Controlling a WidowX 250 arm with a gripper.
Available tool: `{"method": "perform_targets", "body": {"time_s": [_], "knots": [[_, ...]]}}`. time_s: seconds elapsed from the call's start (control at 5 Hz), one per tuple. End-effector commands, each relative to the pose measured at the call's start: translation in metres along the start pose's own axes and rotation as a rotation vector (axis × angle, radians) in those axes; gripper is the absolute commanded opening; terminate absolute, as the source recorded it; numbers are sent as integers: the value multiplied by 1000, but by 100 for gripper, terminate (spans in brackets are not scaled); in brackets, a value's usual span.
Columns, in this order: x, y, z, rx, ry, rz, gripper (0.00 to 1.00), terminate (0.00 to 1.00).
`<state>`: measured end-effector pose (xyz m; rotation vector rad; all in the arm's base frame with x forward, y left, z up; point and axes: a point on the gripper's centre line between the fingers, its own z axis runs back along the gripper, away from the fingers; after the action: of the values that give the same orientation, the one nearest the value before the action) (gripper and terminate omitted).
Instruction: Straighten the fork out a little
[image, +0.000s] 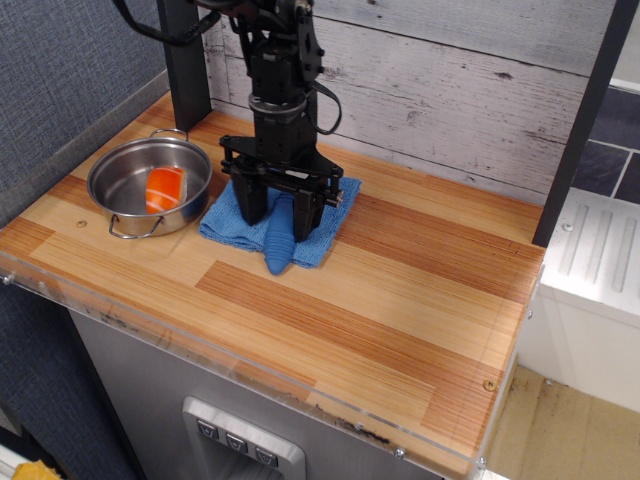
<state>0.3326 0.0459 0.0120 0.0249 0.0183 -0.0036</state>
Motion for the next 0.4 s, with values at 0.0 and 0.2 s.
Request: {"method": "perform_targets", "body": {"time_s": [0.0,0.2], "knots": [[7,5,16,9,-45,5,0,0],[6,5,17,11,-33,13,100,0]]}}
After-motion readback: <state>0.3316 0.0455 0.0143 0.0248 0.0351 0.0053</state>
